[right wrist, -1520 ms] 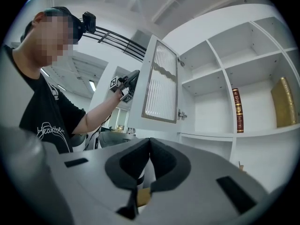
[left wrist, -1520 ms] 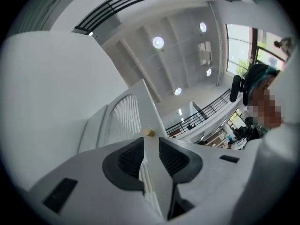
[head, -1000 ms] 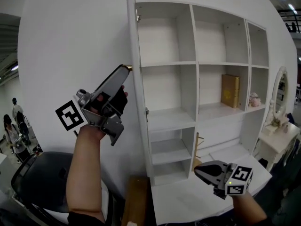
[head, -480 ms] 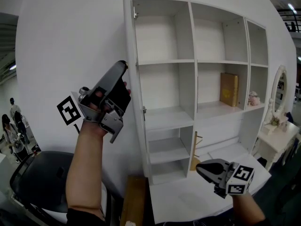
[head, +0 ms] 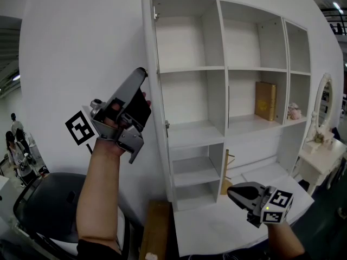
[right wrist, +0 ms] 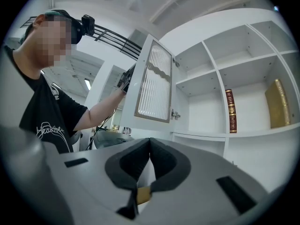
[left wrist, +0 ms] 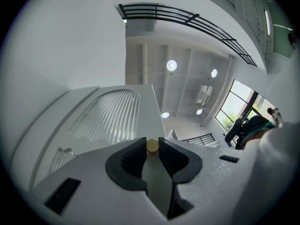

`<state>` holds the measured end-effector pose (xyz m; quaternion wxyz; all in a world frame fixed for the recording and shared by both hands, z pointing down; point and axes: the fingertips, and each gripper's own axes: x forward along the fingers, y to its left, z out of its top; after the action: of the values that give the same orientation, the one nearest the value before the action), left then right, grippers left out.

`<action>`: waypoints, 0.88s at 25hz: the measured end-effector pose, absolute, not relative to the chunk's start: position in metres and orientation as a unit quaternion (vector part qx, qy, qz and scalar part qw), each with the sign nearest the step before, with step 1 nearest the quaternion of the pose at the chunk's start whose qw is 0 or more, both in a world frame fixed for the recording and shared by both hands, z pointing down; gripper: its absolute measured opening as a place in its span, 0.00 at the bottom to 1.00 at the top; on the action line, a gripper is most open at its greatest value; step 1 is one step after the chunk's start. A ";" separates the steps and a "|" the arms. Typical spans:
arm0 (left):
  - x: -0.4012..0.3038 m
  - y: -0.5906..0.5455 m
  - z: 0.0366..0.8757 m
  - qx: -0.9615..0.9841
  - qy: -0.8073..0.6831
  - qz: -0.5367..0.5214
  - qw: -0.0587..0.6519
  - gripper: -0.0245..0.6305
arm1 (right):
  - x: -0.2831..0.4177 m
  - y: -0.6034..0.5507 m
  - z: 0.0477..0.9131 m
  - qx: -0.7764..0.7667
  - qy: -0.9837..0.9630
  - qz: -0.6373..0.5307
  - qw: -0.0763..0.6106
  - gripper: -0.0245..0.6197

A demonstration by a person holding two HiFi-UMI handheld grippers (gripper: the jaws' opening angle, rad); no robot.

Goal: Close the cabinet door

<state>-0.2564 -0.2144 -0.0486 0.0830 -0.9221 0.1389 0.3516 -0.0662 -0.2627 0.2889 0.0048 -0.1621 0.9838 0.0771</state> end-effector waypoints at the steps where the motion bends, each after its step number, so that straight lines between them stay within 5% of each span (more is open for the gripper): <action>1: -0.255 -0.214 -0.048 -0.922 0.139 0.352 0.084 0.17 | -0.066 -0.263 0.289 -0.163 0.984 0.077 0.006 0.05; 22: -0.193 -0.222 -0.051 -0.922 0.181 0.303 0.160 0.17 | -0.049 -0.254 0.283 -0.221 0.972 0.072 0.023 0.05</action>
<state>-0.1934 -0.2216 -0.0515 0.1600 -0.9220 0.1809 0.3026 -0.0494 -0.2543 0.2833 0.0235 -0.2208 0.9723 0.0724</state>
